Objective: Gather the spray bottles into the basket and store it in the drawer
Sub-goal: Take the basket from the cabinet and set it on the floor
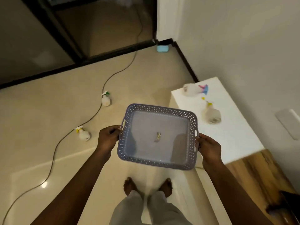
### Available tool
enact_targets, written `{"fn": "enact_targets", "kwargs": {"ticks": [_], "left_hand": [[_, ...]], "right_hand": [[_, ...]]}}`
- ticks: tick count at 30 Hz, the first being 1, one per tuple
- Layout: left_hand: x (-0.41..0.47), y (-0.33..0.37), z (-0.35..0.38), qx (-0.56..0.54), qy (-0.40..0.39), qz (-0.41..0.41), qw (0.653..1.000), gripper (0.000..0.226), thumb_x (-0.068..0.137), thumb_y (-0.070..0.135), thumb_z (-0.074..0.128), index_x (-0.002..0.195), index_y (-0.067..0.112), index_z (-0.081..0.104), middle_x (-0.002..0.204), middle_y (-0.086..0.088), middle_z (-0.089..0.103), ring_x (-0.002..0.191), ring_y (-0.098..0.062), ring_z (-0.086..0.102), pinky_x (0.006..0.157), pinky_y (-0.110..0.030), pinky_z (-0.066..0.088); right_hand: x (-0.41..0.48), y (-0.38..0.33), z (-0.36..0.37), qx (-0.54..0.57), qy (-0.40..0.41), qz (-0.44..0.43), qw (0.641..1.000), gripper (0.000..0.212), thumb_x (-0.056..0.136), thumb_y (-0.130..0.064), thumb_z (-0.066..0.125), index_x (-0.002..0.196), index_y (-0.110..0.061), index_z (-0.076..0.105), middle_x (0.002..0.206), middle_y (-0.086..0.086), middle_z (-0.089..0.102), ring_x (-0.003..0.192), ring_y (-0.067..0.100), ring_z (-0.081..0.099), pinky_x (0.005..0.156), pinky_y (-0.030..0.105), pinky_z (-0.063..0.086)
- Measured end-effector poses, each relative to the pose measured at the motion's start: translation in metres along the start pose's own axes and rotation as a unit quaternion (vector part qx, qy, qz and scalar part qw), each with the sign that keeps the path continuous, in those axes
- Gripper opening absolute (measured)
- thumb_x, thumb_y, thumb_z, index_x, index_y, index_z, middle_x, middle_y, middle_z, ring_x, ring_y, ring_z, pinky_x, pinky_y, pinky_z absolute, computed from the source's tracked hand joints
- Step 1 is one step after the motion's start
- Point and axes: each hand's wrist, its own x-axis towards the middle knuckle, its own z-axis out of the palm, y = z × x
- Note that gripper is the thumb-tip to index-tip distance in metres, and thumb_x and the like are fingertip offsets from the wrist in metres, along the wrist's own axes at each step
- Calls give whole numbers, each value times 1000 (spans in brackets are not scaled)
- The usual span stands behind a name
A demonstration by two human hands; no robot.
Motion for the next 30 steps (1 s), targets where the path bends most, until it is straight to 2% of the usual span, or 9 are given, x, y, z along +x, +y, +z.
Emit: {"fn": "enact_targets", "kwargs": {"ticks": [4, 8, 11, 13, 18, 20, 24, 26, 30], "left_hand": [[-9, -38, -64, -22, 53, -23, 998, 19, 97, 2, 61, 108, -2, 76, 92, -11, 74, 84, -26, 69, 79, -36, 58], [-9, -77, -117, -36, 80, -50, 995, 19, 95, -1, 61, 107, -5, 75, 97, -20, 75, 85, -29, 69, 90, -49, 62], [-6, -104, -144, -45, 91, -65, 993, 17, 96, 0, 61, 104, -2, 76, 101, -27, 75, 85, -32, 69, 94, -54, 61], [-3, -123, -158, -42, 96, -72, 992, 16, 96, 0, 61, 94, 2, 77, 94, -24, 75, 84, -31, 69, 94, -55, 61], [19, -180, -177, -39, 115, -105, 987, 20, 96, -1, 61, 88, 9, 76, 94, -19, 75, 85, -32, 70, 95, -57, 60], [33, -207, -176, -34, 125, -115, 985, 23, 96, 0, 61, 86, 14, 77, 95, -21, 76, 85, -33, 71, 94, -56, 61], [67, -261, -165, -21, 134, -129, 982, 28, 96, 0, 60, 82, 18, 76, 98, -28, 75, 84, -32, 70, 93, -58, 60], [89, -290, -158, -15, 145, -140, 979, 24, 96, 0, 61, 87, 15, 77, 100, -28, 75, 84, -32, 69, 93, -60, 60], [150, -357, -137, -3, 159, -159, 974, 19, 94, 3, 65, 104, 13, 78, 104, -19, 77, 97, -40, 74, 96, -58, 59]], "right_hand": [[-16, 13, 59, -50, -47, -6, 998, 23, 87, 4, 70, 98, -12, 81, 100, 13, 79, 85, 24, 72, 84, 37, 61], [-31, 39, 107, -105, -75, -7, 992, 28, 86, 3, 71, 112, -6, 78, 108, 13, 79, 96, 30, 74, 93, 43, 61], [-34, 62, 135, -137, -81, -9, 987, 23, 86, 1, 72, 103, -13, 80, 104, 10, 80, 95, 28, 76, 90, 41, 63], [-30, 80, 152, -154, -82, -9, 985, 23, 86, 2, 72, 92, -19, 80, 103, 11, 79, 93, 28, 75, 86, 39, 63], [-10, 134, 183, -208, -94, 15, 973, 30, 85, 1, 71, 80, -27, 82, 88, 0, 81, 75, 14, 75, 64, 23, 58], [7, 154, 196, -226, -94, 17, 969, 31, 85, 2, 71, 77, -27, 80, 87, 2, 80, 71, 13, 73, 67, 26, 58], [48, 201, 217, -249, -107, 17, 962, 22, 87, 4, 70, 98, -12, 79, 105, 14, 77, 89, 24, 68, 90, 41, 59], [73, 226, 225, -261, -115, 19, 958, 27, 89, 5, 67, 112, -4, 77, 111, 17, 76, 94, 26, 67, 93, 43, 57], [135, 289, 242, -284, -114, 17, 952, 31, 94, 1, 66, 122, -7, 75, 112, 10, 76, 97, 26, 69, 95, 43, 59]]}}
